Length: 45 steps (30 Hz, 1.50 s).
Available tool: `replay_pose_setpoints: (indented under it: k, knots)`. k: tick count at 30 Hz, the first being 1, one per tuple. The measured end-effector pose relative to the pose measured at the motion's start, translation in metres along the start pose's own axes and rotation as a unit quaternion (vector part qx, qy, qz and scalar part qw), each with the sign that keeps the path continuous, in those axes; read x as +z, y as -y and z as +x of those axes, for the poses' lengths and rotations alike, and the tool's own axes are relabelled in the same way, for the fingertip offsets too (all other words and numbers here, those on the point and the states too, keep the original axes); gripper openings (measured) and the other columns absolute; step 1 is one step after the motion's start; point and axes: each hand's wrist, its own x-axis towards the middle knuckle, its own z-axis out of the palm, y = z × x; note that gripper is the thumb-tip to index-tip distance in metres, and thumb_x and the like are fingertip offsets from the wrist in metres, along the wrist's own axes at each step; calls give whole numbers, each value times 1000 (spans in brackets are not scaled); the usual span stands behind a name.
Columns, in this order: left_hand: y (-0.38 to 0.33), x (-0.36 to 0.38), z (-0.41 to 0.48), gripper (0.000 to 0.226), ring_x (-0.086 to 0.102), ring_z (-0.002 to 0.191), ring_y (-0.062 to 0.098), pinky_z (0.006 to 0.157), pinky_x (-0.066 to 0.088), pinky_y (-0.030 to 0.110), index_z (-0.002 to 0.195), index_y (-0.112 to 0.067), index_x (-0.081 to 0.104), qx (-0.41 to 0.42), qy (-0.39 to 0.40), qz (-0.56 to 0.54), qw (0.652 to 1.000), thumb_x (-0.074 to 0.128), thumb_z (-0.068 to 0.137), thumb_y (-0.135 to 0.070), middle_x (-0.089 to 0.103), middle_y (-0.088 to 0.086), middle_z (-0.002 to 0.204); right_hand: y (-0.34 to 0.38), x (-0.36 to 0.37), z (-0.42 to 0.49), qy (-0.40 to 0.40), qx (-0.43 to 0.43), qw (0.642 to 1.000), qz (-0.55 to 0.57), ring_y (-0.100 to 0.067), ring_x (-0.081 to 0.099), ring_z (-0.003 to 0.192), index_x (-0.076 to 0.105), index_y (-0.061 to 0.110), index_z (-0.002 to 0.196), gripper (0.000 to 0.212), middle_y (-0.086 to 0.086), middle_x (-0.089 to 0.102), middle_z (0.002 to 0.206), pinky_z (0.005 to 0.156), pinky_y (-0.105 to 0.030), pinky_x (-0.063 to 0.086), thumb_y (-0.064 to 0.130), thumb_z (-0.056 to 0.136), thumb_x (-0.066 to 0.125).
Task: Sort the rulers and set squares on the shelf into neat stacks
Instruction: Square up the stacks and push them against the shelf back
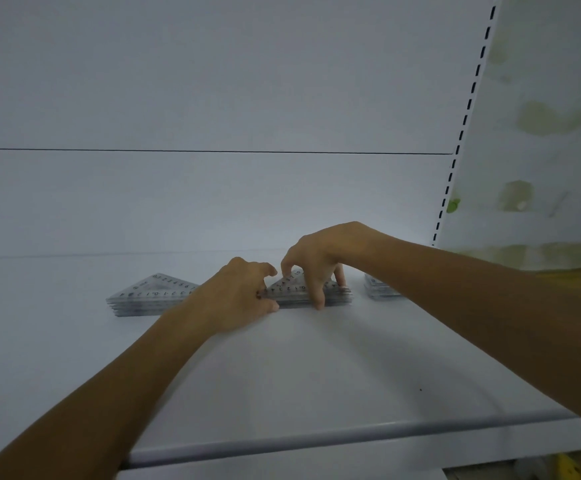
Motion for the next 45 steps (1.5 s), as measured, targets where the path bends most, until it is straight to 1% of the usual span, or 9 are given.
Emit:
replay_pose_setpoints:
  k: [5,12,17,20,25,28,30,36,45]
  knots:
    - [-2,-4,-2,58,59,97,20,87,50,40,131,-18,47,-1,-15,4,1000,64,80,-40,62,4,107,-9,0,-8,-9,-8,1000,4,-18,61,86,9,28,146,112,-5,47,135,69,-27,52,33,63,83]
    - [0,-5,-3,54,56,90,15,86,48,34,130,-21,47,0,13,11,1000,67,81,-33,59,-1,97,-16,6,-27,-25,46,998,-36,-9,60,50,42,8,132,77,-1,65,68,64,-24,52,21,67,82]
    - [1,-4,-2,53,57,97,18,89,47,35,132,-20,47,3,19,5,1000,66,83,-31,62,2,102,-20,17,-28,-20,59,998,-30,-17,62,58,41,8,133,70,-10,71,96,72,-30,53,9,72,76]
    - [3,-3,-2,45,58,102,18,91,45,33,132,-16,47,21,25,2,999,59,89,-20,68,2,105,-21,22,-25,-37,52,997,-38,-11,58,46,43,8,131,67,-8,67,107,61,-25,47,5,72,74]
    - [3,-2,-1,41,59,101,17,90,44,29,129,-14,52,29,15,-18,999,59,88,-17,70,4,103,-22,22,-24,-46,39,996,-67,-7,48,35,56,3,121,55,-6,69,90,46,-19,37,4,70,73]
    - [2,-2,0,41,59,102,17,91,44,30,130,-14,51,33,12,-12,999,57,90,-19,70,4,102,-21,22,-23,-63,36,994,-85,-10,42,37,60,8,71,15,-3,59,60,45,-18,34,1,66,73]
    - [1,-2,0,41,58,104,19,92,44,32,131,-12,50,37,12,-4,999,55,91,-21,70,5,102,-20,23,-22,-71,35,994,-82,-13,42,37,45,10,51,32,-1,50,50,47,-17,35,-2,62,72]
    - [-4,-2,-1,27,61,97,24,89,46,36,115,-7,61,17,19,-16,1000,54,92,-20,68,11,100,-22,22,-17,-81,33,993,-77,-18,52,46,46,12,43,30,7,44,25,53,-22,42,2,58,70]
    - [-4,0,0,18,52,82,18,70,38,26,94,-12,57,-2,5,32,999,52,92,-30,55,0,87,-21,21,-15,-67,38,994,-78,-13,55,44,53,12,49,22,3,53,41,56,-22,45,10,64,69]
